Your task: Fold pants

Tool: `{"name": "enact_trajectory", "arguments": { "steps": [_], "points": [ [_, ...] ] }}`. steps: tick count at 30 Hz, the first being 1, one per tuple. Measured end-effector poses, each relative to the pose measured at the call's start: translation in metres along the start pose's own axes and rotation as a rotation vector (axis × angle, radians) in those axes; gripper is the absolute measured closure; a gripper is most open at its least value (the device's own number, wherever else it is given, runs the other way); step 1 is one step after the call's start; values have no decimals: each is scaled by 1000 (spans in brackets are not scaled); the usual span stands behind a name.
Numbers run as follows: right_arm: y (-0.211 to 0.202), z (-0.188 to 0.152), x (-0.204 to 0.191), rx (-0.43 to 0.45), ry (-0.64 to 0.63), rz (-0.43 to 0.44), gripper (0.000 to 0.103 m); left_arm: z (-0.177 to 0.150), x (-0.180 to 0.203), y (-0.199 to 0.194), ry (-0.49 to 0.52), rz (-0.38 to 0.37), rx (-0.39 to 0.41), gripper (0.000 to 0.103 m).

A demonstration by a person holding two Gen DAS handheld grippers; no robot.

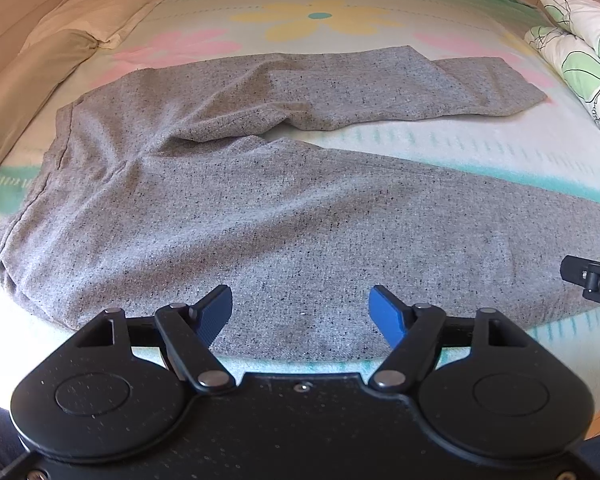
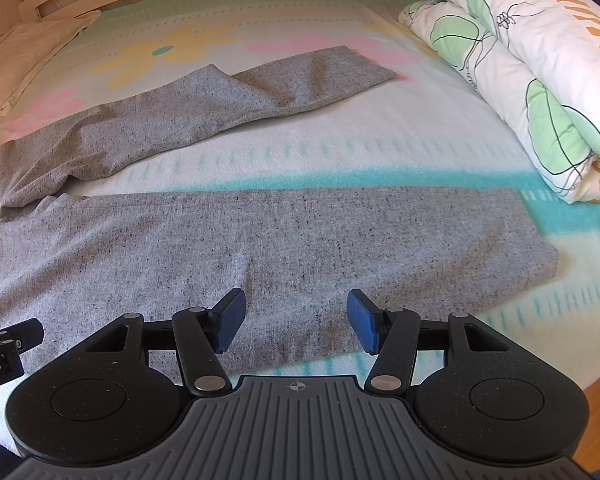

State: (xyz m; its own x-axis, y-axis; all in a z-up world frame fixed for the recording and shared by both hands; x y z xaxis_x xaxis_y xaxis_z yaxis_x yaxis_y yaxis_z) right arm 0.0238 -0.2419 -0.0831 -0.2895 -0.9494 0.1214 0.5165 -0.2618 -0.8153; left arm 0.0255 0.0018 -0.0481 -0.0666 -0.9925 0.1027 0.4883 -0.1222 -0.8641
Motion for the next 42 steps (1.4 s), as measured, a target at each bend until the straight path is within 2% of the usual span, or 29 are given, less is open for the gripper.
{"name": "enact_trajectory", "arguments": {
  "steps": [42],
  "points": [
    [1, -1, -1, -5, -11, -7, 48, -1, 1, 2, -10, 0, -9, 27]
  ]
}}
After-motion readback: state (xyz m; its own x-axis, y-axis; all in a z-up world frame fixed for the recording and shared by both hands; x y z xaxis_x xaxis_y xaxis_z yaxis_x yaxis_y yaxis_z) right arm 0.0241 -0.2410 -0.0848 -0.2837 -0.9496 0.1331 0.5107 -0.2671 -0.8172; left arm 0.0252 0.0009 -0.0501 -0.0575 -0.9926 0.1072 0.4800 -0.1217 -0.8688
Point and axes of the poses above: each gripper's, at about its wrist camera, not at the fingertips, and y roughly the way its jaws point, x to its right, z to its top, the point moved 5 cm from there along y, roughly the way its jaws point, and after that the axes turned 7 degrees about -z, right-handed, at the moved point
